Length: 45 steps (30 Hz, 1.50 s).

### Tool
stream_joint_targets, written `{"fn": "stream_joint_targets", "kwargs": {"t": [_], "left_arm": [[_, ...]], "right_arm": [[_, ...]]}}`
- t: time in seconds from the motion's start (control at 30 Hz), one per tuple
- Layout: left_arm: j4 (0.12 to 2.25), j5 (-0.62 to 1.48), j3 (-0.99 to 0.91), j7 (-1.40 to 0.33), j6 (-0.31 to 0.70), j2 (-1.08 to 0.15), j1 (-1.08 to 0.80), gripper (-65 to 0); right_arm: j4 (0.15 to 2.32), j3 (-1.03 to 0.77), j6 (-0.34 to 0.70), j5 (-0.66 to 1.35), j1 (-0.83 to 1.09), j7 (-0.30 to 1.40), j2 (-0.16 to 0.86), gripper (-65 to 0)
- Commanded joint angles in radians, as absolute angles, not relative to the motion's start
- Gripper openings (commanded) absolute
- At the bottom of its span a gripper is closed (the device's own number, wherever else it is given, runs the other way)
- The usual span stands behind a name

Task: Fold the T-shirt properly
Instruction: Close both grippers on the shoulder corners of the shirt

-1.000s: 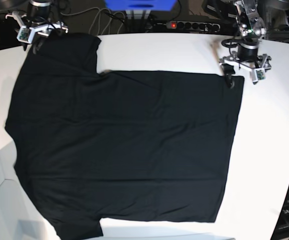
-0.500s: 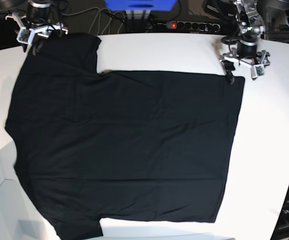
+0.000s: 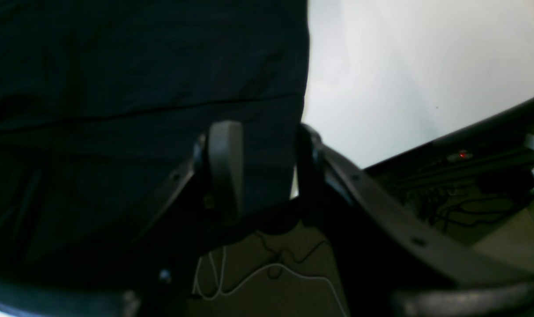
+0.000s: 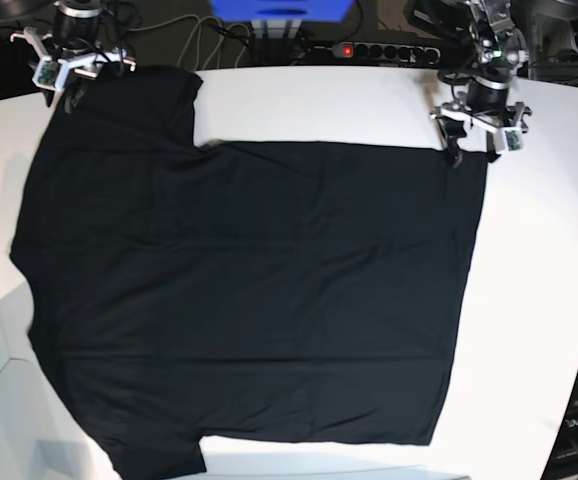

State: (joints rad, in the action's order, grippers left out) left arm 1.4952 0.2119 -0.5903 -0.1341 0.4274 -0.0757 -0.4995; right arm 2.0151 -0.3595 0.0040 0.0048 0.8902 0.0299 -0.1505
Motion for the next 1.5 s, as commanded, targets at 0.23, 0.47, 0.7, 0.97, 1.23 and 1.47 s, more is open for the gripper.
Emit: {"fn": "stream_joint_targets", "kwargs": {"t": [0.23,0.47,0.7,0.97,1.23,1.47], "left_arm": [[1.503,0.214,-0.673,-0.153,0.427,-0.050,-0.475,-21.2],[1.503,0.214,-0.668,-0.153,0.429,-0.048,-0.473,-21.5],[1.503,0.214,-0.667,-0.153,0.430,-0.048,-0.473,-31.7],[1.503,0.214,-0.667,-0.153,0.423,-0.048,-0.472,-62.8],[1.504,0.214,-0.670,-0.153,0.423,-0.048,-0.472,-65.0],[1.604,0.214,-0.676,-0.153,0.423,-0.025,-0.478,-65.0]], "right_arm": [[2.031,-0.364,0.005,0.001,0.900,0.004,-0.150,-44.0],[2.031,-0.363,0.005,0.001,0.900,0.004,-0.150,-44.0],[2.031,-0.363,0.005,0.001,0.900,0.004,-0.150,-44.0],[2.031,-0.364,0.005,0.001,0.900,0.004,-0.150,-44.0],[2.031,-0.366,0.005,0.001,0.891,0.004,-0.150,-44.0],[2.031,-0.400,0.005,0.001,0.885,0.004,-0.151,-43.9]]}}
